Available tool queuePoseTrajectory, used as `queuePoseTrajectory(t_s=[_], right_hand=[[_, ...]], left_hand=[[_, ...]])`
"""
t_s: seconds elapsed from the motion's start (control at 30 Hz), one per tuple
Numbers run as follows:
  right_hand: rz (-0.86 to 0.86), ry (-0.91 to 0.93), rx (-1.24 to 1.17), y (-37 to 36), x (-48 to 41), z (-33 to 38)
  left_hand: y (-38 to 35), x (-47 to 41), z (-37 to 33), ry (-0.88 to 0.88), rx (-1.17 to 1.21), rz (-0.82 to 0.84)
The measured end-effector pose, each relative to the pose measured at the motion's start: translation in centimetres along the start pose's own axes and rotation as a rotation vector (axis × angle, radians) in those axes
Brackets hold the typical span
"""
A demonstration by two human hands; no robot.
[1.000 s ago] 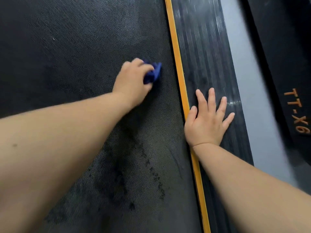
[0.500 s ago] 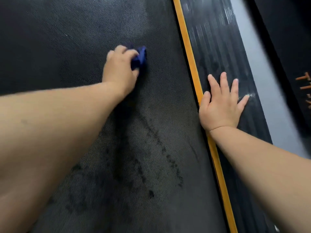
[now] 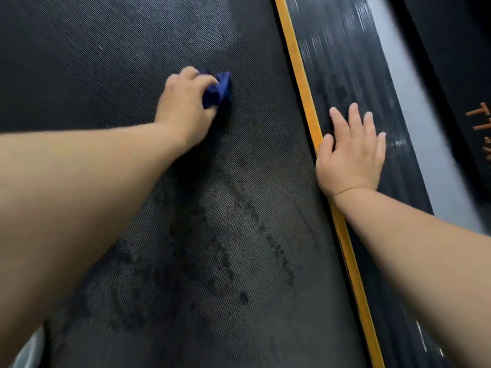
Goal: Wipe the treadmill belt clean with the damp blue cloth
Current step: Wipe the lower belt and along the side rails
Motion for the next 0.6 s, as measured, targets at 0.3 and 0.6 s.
queuePoseTrajectory(t_s=[0.3,0.6], right_hand=[[0.021,0.249,-0.036,-0.6,3.3,5.5],[0.103,0.294,-0.328,-1.4,5.4,12.1]], left_hand=[[-0.8,9.4,-3.7,-0.501,-0.100,0.158],[-1.7,12.4,-1.7,-0.234,0.048,0.273]])
Point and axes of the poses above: each hand's wrist, its own x-axis away from the middle knuckle, its own y-axis out of the back of the hand, z = x × y, the point moved 10 cm from there along -x, towards the middle knuckle, and after that the axes turned 2 degrees about y, right-handed, at the moved point
